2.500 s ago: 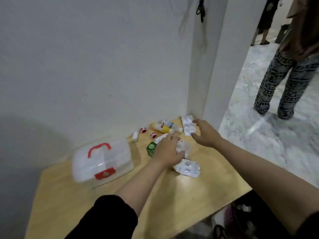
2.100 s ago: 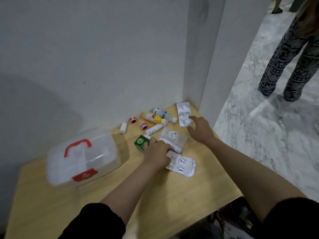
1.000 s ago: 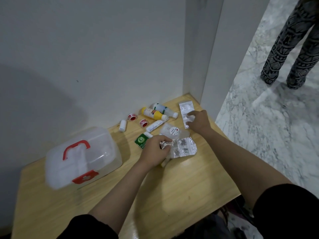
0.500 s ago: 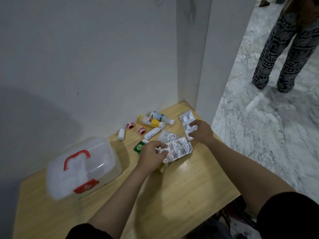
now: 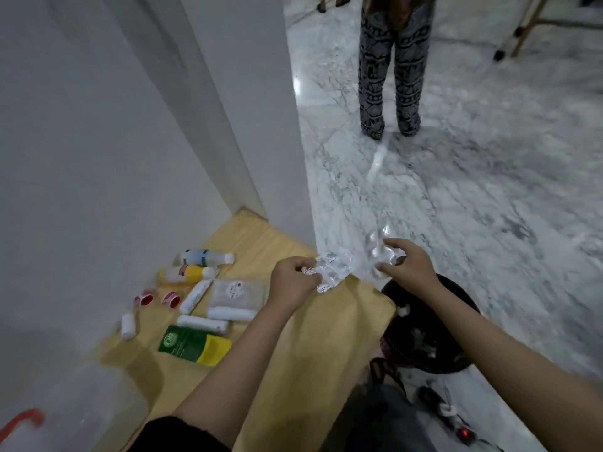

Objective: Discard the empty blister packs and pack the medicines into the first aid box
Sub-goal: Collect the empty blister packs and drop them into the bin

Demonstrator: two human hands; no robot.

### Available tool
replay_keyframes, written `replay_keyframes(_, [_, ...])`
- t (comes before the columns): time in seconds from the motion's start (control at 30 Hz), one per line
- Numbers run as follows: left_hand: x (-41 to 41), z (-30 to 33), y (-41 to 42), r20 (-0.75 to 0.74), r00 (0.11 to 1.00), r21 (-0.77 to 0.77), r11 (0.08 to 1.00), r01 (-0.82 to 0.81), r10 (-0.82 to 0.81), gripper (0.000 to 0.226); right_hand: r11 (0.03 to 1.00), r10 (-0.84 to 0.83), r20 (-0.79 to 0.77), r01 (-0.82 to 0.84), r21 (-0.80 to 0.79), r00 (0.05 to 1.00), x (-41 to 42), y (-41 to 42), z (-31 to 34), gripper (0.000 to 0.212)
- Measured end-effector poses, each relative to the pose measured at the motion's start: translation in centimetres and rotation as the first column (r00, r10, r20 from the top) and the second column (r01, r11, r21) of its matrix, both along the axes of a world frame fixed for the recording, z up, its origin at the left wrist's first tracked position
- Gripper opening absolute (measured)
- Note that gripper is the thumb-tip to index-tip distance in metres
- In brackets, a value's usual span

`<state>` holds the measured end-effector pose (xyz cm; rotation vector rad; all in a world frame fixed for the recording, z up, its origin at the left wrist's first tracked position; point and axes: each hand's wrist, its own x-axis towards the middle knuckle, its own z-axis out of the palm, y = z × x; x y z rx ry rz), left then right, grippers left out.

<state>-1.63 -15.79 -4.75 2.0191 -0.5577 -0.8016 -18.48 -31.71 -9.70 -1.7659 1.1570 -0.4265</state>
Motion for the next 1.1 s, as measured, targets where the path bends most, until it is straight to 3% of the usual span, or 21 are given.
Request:
replay_keyframes(0.13, [-4.3,-2.2,-6.8,0.031,0.986,0.045,0.985,0.165,-0.166,0.032,0.986,-0.158,-0.087,0.163,0.045,0.984,-6.6,-2.5,-2.4,0.048])
replay_keyframes(0.27, [-8.7,-5.0,-12.6,0.082,0.913,0.184,0.906,0.381,-0.4,0.04,0.973,-0.163,-0.255,0.198,0.117,0.953,-11.3,-3.8,-5.3,0.052])
replay_keyframes(0.4, [-11.9,-8.8,-17.1,-0.001,0.847,0.311,0.804,0.506,-0.532,0.028,0.949,-0.141,-0.368,0.232,0.215,0.919,-13.8,-5.3,-8.6,0.055])
replay_keyframes(0.53, [-13.9,-12.4,-20.5,-0.132,0.797,0.4,0.704,0.587,-0.59,0.044,0.898,-0.15,-0.427,0.304,0.32,0.892,-15.1,-7.0,-11.0,0.058])
replay_keyframes(0.6, [-14.5,-14.0,-21.4,-0.2,0.763,0.446,0.637,0.629,-0.615,0.033,0.868,-0.17,-0.445,0.348,0.355,0.879,-15.2,-7.5,-11.6,0.06])
replay_keyframes(0.67, [-14.7,-15.2,-21.8,-0.21,0.735,0.498,0.577,0.648,-0.645,0.009,0.843,-0.196,-0.436,0.378,0.383,0.878,-15.1,-7.7,-12.3,0.06])
replay_keyframes(0.7, [-14.7,-15.6,-21.9,-0.221,0.731,0.52,0.556,0.648,-0.646,0.014,0.839,-0.206,-0.427,0.383,0.387,0.881,-14.9,-7.6,-12.6,0.059])
replay_keyframes(0.8, [-14.2,-15.9,-22.0,-0.23,0.734,0.532,0.549,0.645,-0.639,0.007,0.827,-0.24,-0.381,0.393,0.401,0.893,-14.3,-7.2,-13.0,0.055])
replay_keyframes(0.9, [-13.3,-15.0,-21.7,-0.208,0.754,0.525,0.58,0.623,-0.623,0.052,0.837,-0.262,-0.337,0.386,0.387,0.904,-13.0,-7.1,-12.3,0.052])
replay_keyframes(1.1, [-9.7,-9.0,-18.9,-0.064,0.848,0.395,0.767,0.506,-0.527,0.052,0.922,-0.251,-0.208,0.299,0.246,0.945,-7.5,-6.4,-7.8,0.048])
